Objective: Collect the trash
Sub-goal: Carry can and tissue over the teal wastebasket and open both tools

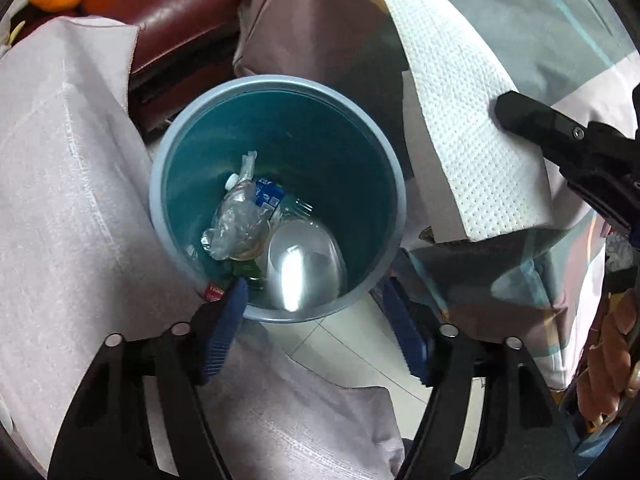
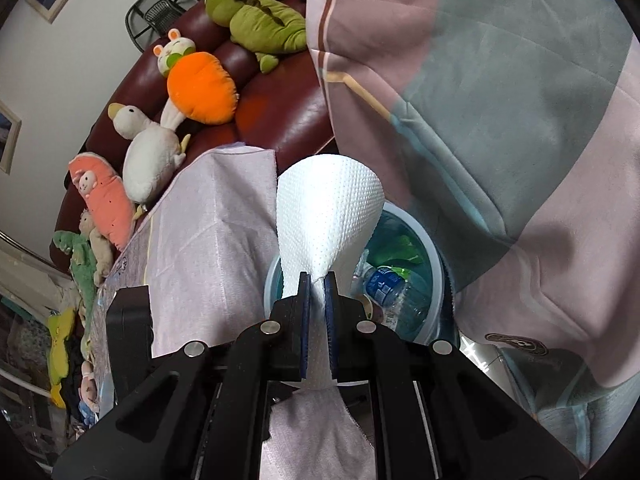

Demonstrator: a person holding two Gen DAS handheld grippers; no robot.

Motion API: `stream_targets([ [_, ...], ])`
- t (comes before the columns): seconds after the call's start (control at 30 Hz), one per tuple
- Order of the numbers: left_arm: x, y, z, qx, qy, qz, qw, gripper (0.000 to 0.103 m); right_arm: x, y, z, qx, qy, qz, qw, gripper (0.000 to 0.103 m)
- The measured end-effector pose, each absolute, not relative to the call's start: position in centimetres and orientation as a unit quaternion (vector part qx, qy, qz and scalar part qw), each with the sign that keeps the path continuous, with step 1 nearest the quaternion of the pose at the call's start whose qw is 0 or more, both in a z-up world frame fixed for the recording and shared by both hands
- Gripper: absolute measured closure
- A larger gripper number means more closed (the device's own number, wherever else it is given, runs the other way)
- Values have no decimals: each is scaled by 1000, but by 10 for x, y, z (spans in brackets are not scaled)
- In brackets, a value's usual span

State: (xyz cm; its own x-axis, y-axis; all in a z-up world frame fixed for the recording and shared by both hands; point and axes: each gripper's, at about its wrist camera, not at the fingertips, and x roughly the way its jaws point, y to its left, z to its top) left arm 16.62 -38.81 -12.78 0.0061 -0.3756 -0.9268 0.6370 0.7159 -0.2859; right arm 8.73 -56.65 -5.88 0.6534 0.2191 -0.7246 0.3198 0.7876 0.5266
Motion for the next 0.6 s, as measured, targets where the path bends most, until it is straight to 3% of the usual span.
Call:
stream_targets([
  [0.6,187,-336,-106,53,599,-326,730,16,105,-552,-72,311,441,-30,841,93],
])
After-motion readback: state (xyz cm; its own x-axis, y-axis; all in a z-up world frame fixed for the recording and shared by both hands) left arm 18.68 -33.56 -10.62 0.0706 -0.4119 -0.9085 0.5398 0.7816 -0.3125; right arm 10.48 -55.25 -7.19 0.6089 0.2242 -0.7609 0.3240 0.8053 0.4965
